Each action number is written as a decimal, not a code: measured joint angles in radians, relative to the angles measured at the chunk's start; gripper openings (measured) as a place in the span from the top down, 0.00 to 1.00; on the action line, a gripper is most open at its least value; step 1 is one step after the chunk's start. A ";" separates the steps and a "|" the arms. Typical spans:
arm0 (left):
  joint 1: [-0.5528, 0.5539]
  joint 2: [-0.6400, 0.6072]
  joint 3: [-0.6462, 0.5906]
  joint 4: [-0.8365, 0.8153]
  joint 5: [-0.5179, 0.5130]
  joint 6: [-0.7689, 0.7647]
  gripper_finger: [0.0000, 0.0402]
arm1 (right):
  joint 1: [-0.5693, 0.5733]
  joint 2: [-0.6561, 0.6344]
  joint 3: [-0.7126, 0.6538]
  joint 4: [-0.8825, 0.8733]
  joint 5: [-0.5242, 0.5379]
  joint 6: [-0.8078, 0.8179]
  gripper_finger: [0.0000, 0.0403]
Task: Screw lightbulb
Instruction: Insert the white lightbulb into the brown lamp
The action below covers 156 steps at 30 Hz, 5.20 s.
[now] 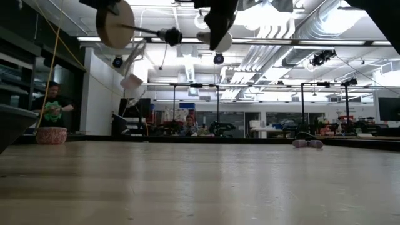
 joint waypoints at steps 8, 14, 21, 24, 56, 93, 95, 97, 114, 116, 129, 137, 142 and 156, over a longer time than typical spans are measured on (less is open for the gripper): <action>0.085 0.070 0.001 0.023 0.129 -0.146 0.70 | 0.028 0.057 -0.001 0.056 0.204 -0.070 0.42; 0.122 0.068 0.002 0.025 0.129 -0.190 0.70 | 0.025 0.059 -0.001 0.080 0.241 -0.074 0.42; 0.192 0.073 0.013 0.021 0.122 -0.177 0.70 | 0.012 0.059 -0.002 0.182 0.245 -0.146 0.42; 0.206 0.073 0.012 0.021 0.153 -0.217 0.70 | 0.005 0.059 -0.002 0.227 0.246 -0.229 0.42; 0.203 0.120 0.011 0.041 0.242 -0.256 0.70 | -0.022 0.089 -0.003 0.203 0.263 -0.289 0.42; 0.087 0.174 0.010 0.180 0.123 0.036 0.70 | -0.016 0.039 0.046 0.084 -0.095 -0.055 0.42; 0.076 0.174 0.009 0.186 0.124 0.055 0.70 | -0.017 0.029 0.046 0.067 -0.120 -0.051 0.42; 0.064 0.174 0.009 0.189 0.128 0.064 0.70 | -0.017 0.024 0.046 0.053 -0.145 -0.044 0.42; 0.047 0.033 0.004 0.137 0.255 0.017 0.70 | -0.024 -0.035 0.051 0.091 -0.386 -0.025 0.42; 0.047 0.022 0.004 0.124 0.263 0.006 0.70 | -0.026 -0.038 0.051 0.094 -0.430 -0.010 0.42; 0.043 0.011 0.003 0.178 0.320 -0.005 0.70 | -0.079 -0.038 0.053 0.139 -0.779 0.081 0.43; 0.038 0.002 0.003 0.211 0.314 0.063 0.70 | -0.113 -0.040 0.052 0.151 -0.853 0.060 0.48; 0.039 0.000 0.003 0.195 0.310 0.054 0.70 | -0.133 -0.040 0.052 0.164 -0.844 0.069 0.50; 0.048 0.001 0.004 0.176 0.320 0.043 0.70 | -0.124 -0.040 0.051 0.133 -0.845 0.008 0.39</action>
